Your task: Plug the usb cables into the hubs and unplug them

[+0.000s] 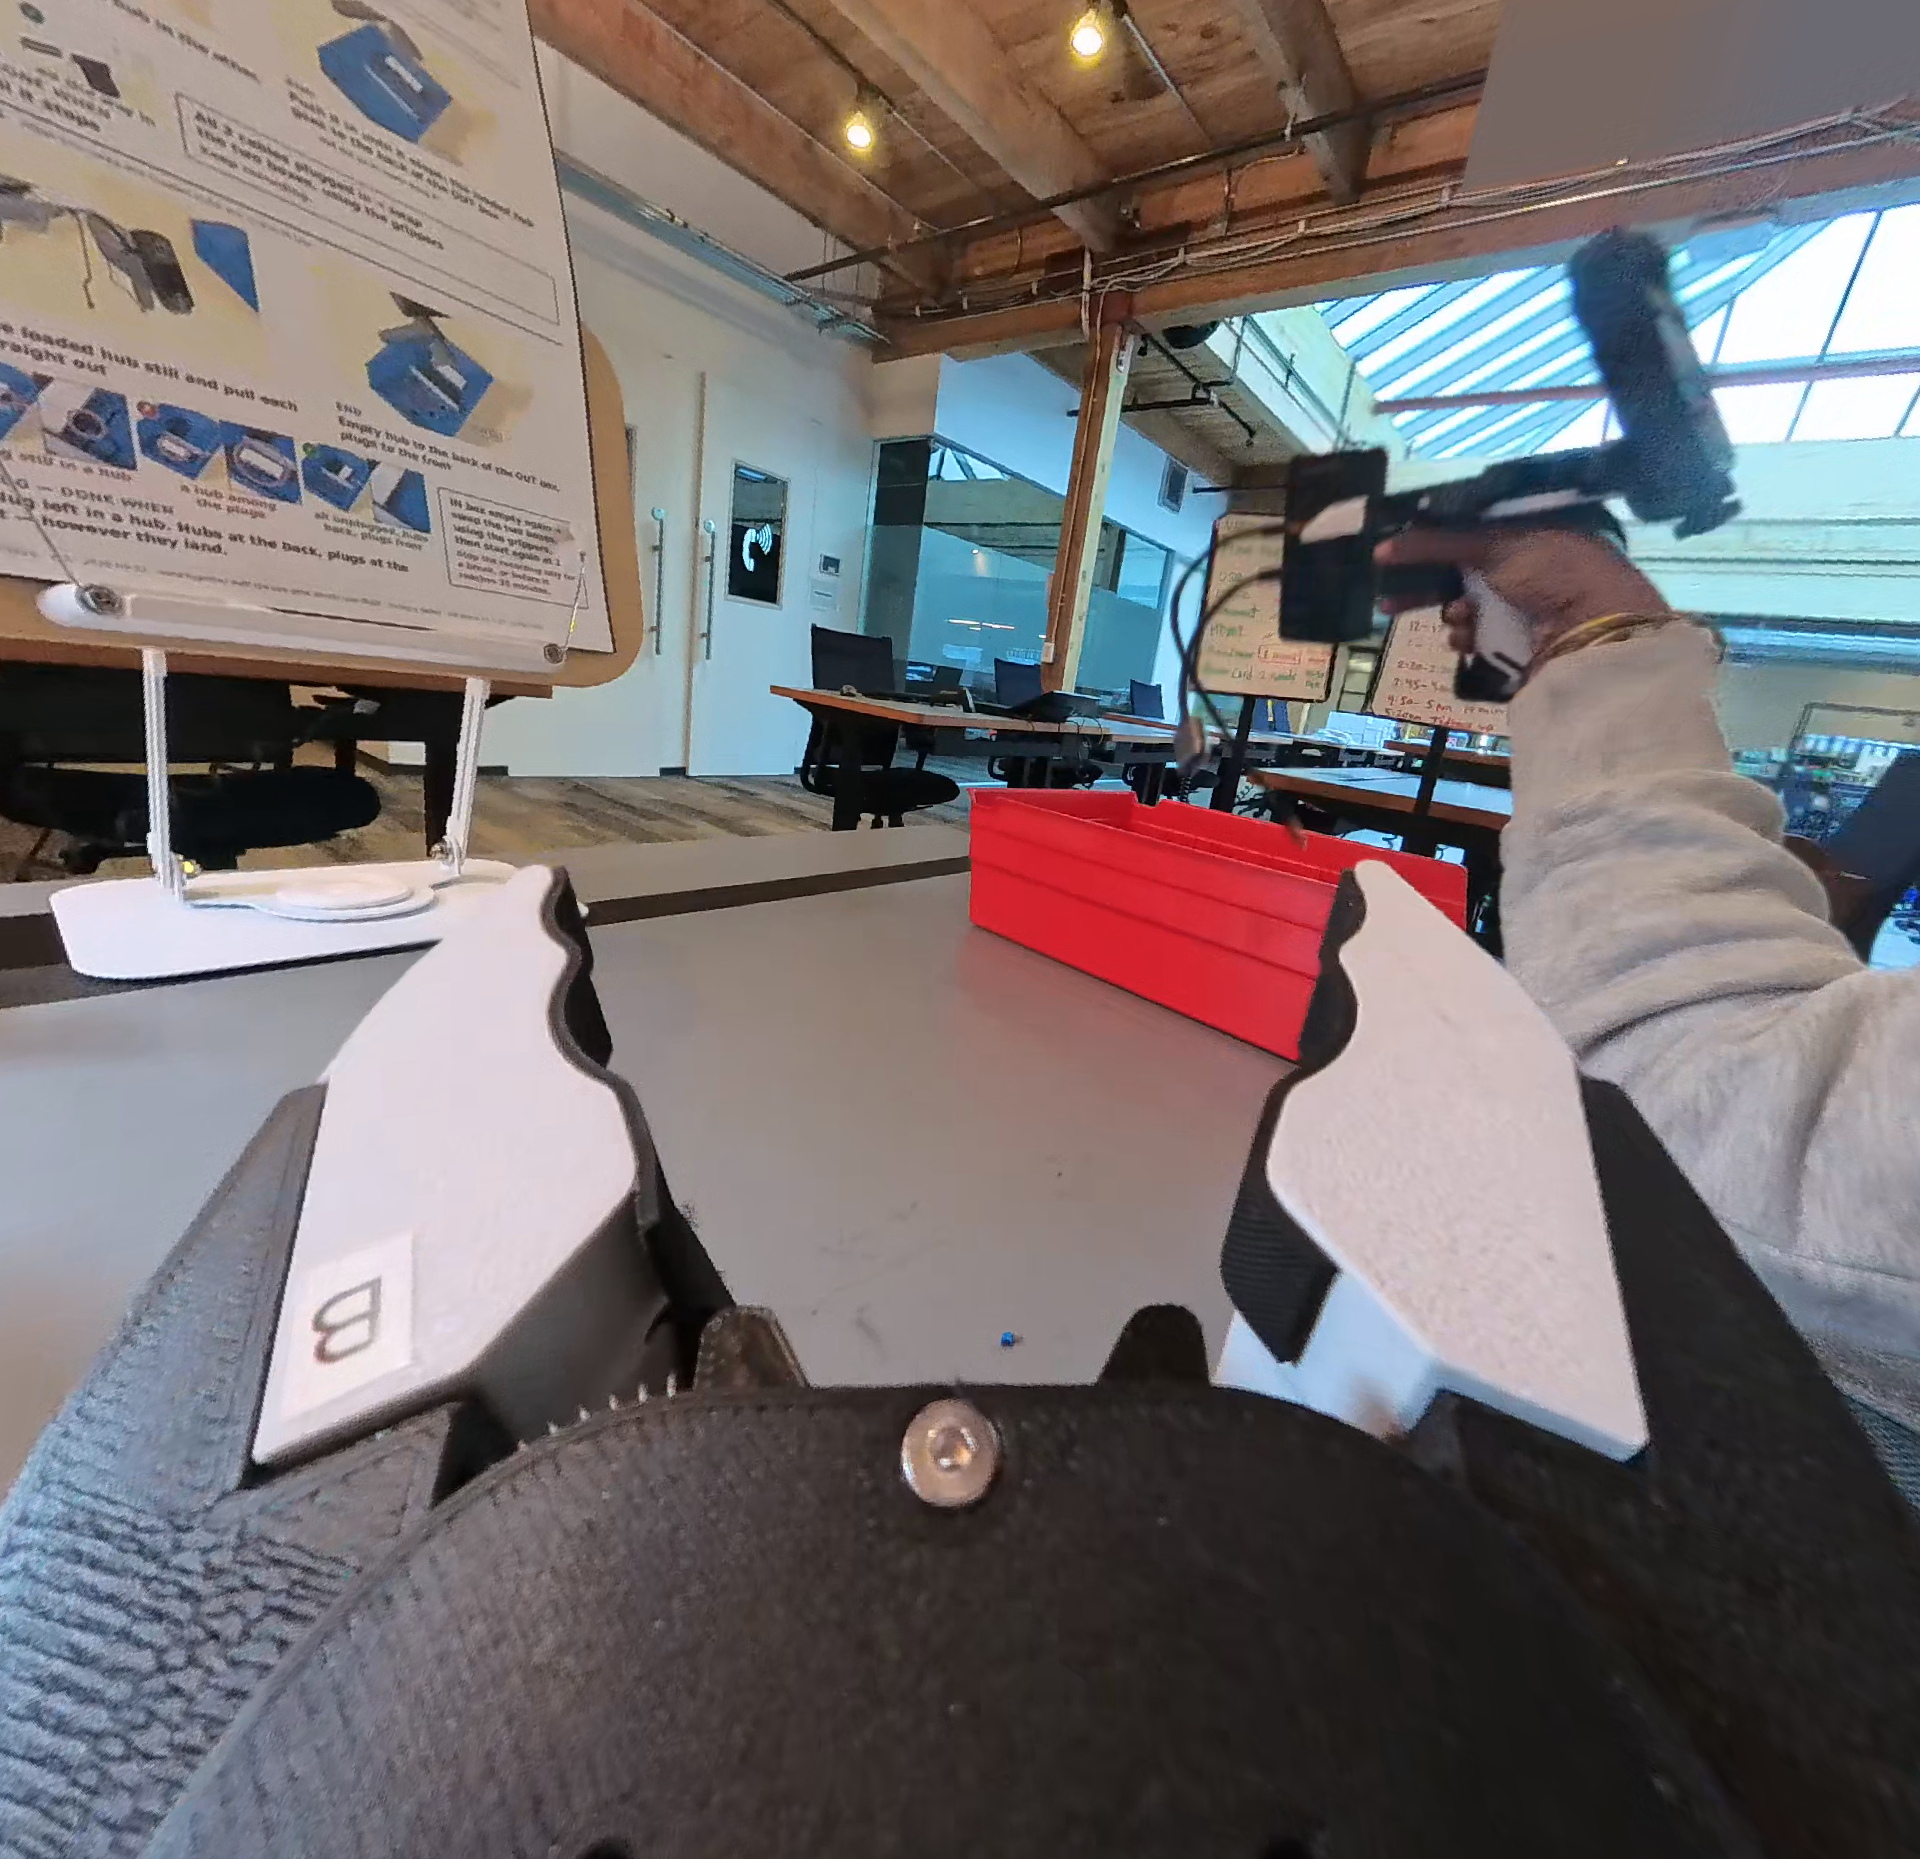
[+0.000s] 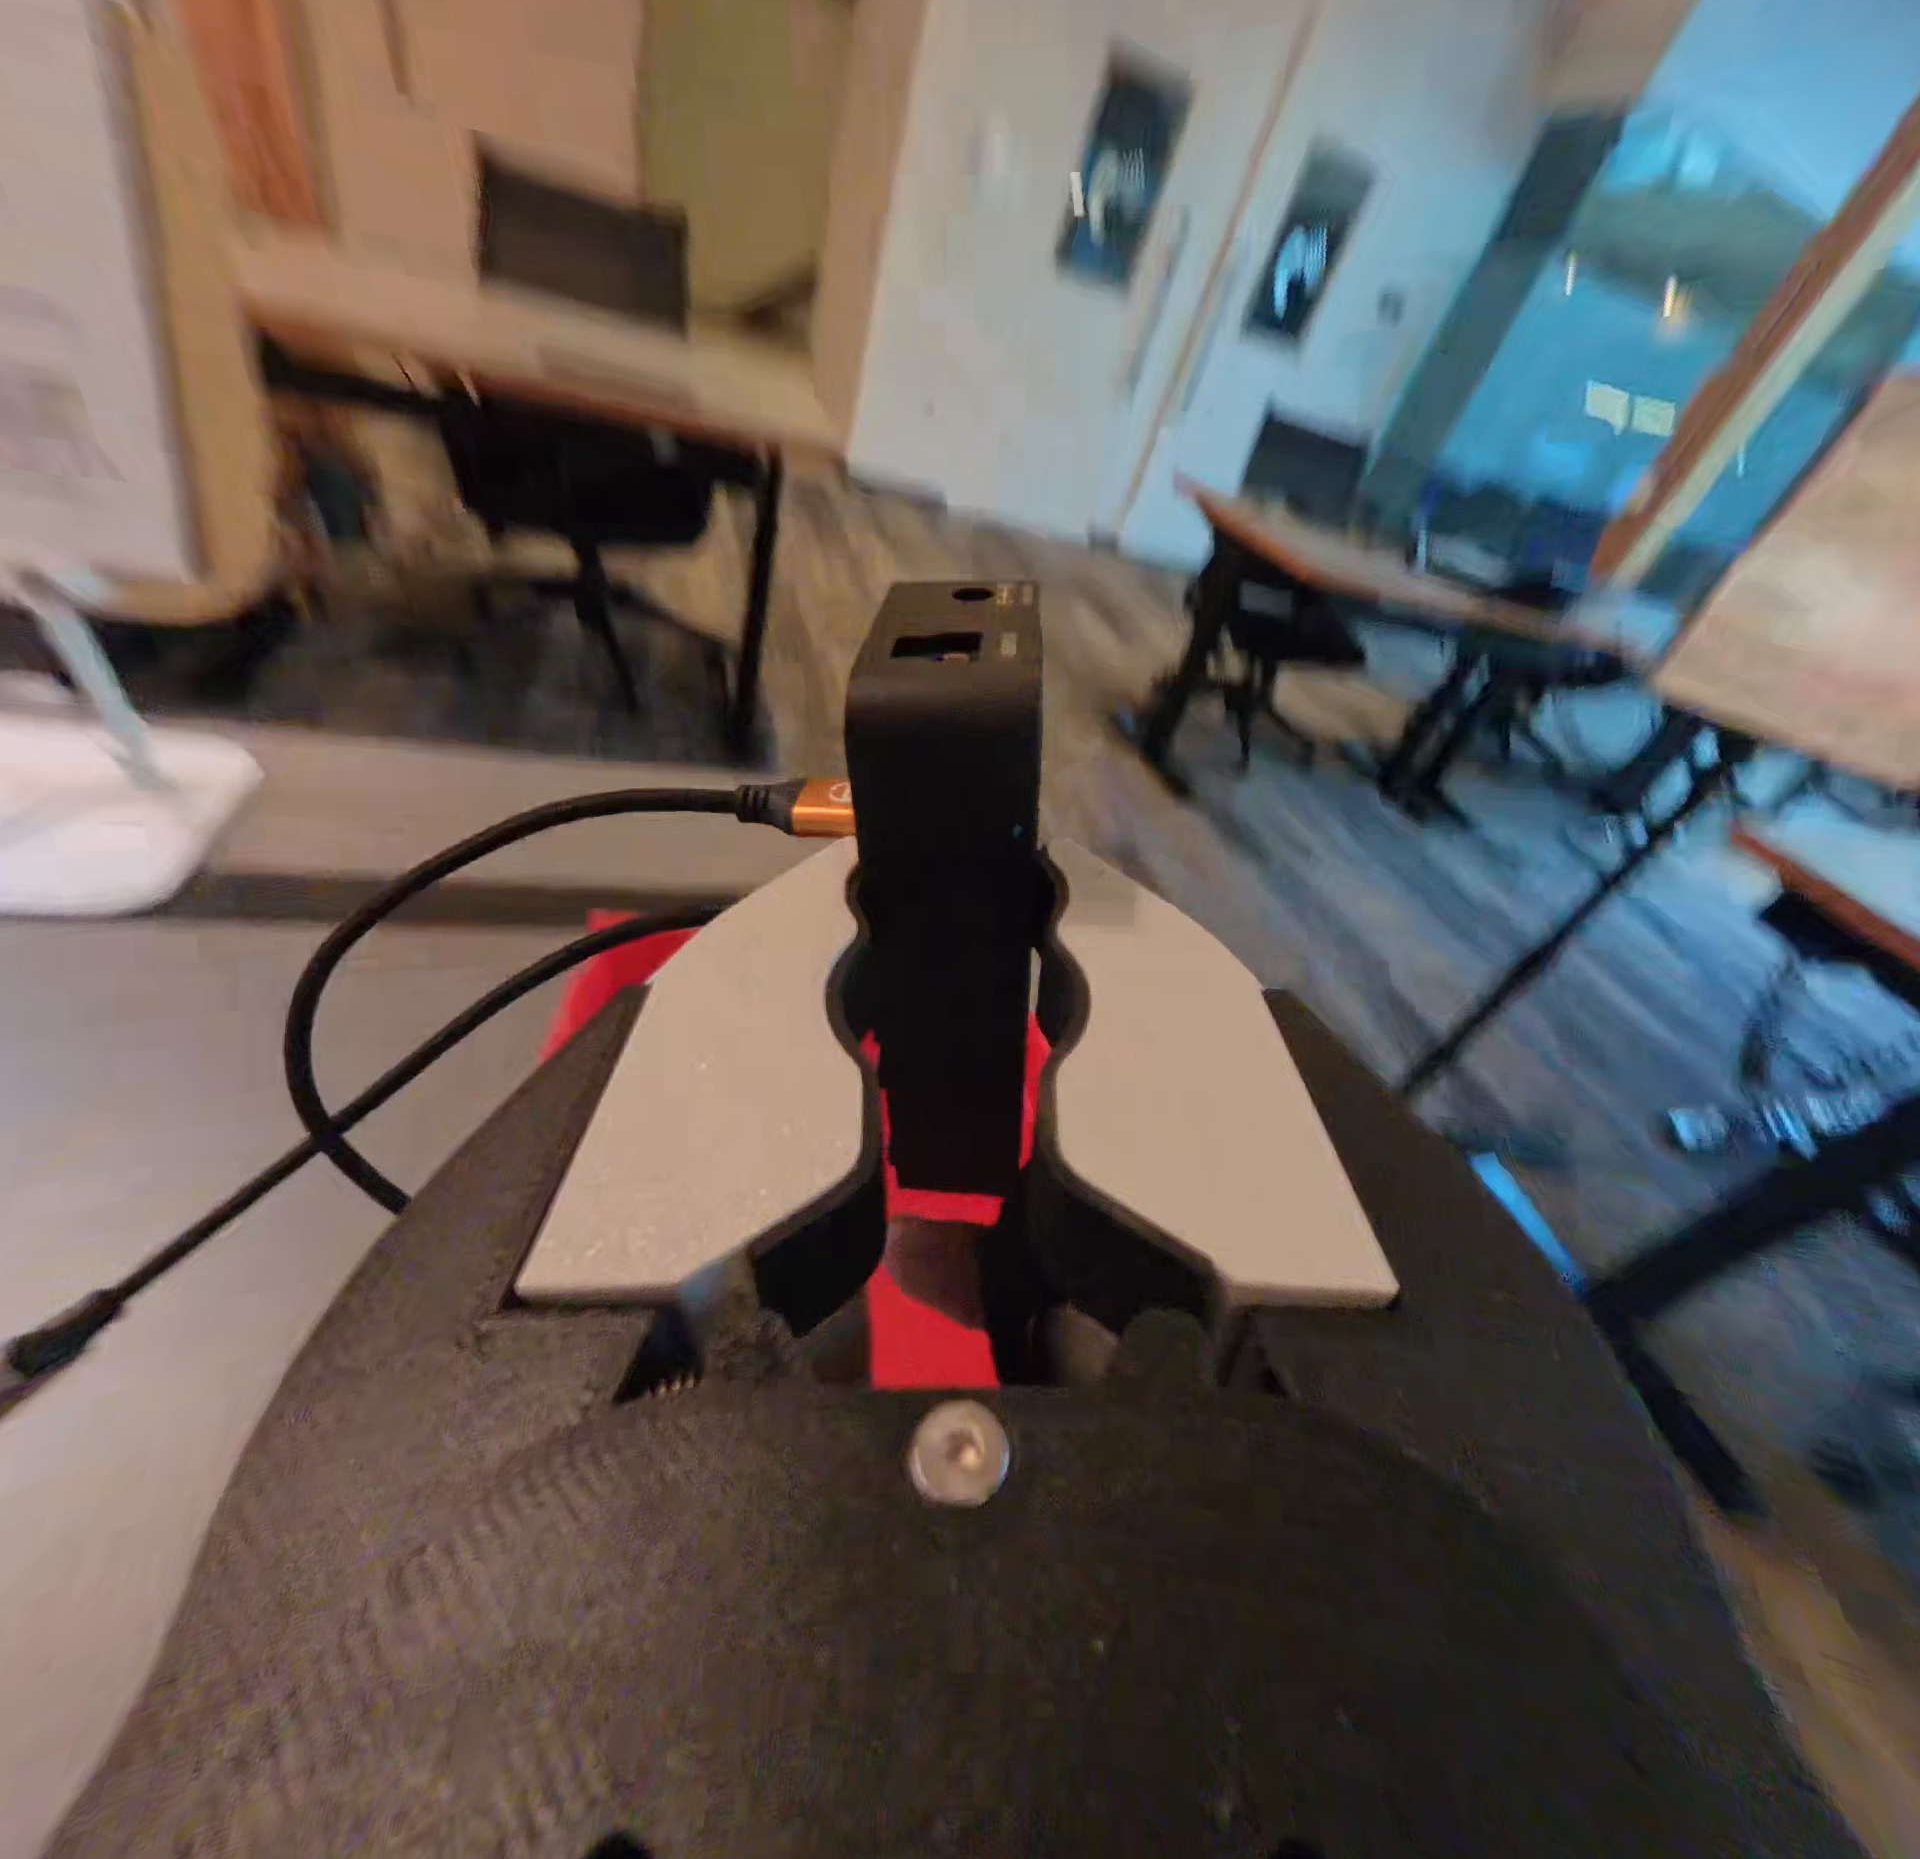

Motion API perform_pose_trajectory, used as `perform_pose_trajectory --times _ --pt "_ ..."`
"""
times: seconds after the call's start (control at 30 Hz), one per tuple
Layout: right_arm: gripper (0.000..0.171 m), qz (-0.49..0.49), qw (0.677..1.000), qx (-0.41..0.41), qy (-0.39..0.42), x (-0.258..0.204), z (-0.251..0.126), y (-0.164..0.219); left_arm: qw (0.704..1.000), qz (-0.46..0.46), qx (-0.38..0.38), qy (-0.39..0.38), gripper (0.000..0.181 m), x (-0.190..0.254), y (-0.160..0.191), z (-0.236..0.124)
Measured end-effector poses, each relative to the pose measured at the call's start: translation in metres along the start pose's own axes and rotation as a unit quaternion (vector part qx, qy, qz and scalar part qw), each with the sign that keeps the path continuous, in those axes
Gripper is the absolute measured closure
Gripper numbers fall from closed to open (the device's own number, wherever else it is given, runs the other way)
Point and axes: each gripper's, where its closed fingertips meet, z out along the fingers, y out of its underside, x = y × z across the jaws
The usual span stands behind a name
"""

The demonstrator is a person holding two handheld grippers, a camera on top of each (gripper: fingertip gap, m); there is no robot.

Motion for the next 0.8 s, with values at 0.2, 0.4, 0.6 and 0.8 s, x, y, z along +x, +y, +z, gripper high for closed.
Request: perform_pose_trajectory --times 0.2,0.4,0.6,0.8 --pt "0.143 -0.024 0.971 -0.236 0.019 0.016 0.035 0.107 1.000 0.018 -0.010 0.002 0.050 0.001 0.003 0.001" --pt "0.143 0.039 0.939 -0.338 -0.038 -0.001 0.048 0.167 0.999 0.023 -0.049 0.005 0.055 0.003 0.018 0.003" --pt "0.141 0.032 0.884 -0.460 -0.078 -0.020 0.046 0.225 0.998 0.024 -0.062 0.013 0.055 0.006 0.023 0.004" --pt "0.137 0.065 0.873 -0.470 -0.112 -0.034 0.045 0.228 0.997 0.025 -0.076 0.010 0.055 0.005 0.028 0.004"
